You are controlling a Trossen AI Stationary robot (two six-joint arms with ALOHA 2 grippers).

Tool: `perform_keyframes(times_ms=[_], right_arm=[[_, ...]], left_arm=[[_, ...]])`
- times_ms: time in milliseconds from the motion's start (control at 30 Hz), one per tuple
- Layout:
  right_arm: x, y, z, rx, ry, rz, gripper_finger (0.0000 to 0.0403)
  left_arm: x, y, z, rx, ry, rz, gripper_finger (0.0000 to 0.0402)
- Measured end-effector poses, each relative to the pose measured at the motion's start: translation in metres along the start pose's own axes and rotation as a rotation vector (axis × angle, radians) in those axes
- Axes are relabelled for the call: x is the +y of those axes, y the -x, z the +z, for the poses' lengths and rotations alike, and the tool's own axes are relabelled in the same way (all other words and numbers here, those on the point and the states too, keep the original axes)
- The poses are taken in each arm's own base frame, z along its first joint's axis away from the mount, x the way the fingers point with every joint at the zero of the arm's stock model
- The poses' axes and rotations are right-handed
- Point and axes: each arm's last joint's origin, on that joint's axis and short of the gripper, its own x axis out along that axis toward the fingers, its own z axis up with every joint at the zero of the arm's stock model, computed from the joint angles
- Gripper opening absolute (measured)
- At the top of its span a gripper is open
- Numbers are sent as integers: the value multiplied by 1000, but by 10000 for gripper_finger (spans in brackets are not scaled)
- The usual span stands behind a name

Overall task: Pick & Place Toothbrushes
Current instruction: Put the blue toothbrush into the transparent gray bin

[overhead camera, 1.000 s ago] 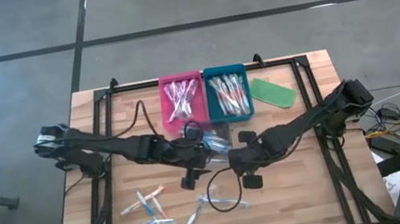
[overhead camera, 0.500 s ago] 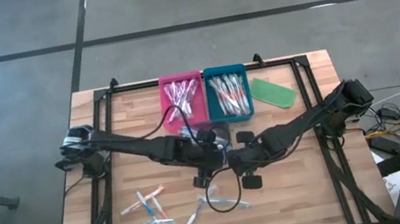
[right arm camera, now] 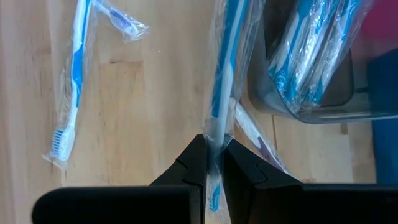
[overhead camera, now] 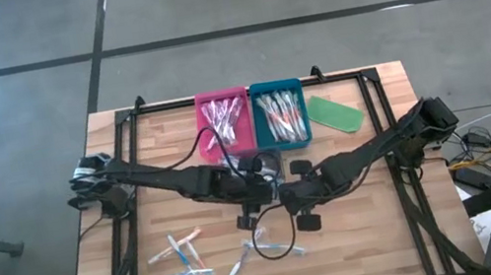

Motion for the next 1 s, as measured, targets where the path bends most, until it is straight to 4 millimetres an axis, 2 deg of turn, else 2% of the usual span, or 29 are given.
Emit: perform_keyframes(times_ms=[333, 733, 833, 1000], right_arm=[[0, 0, 0, 0, -1, 3, 23], [0, 0, 0, -4, 12, 4, 25], [0, 0, 1, -5, -4, 5, 40], [0, 1, 1, -8, -9, 10, 90]], left_arm=[[0, 0, -1, 5, -12, -7, 19], [0, 0, -2, 18, -15, -11, 20], [0, 0, -2, 19, -16, -10, 21], [0, -1, -4, 34, -19, -12, 22]])
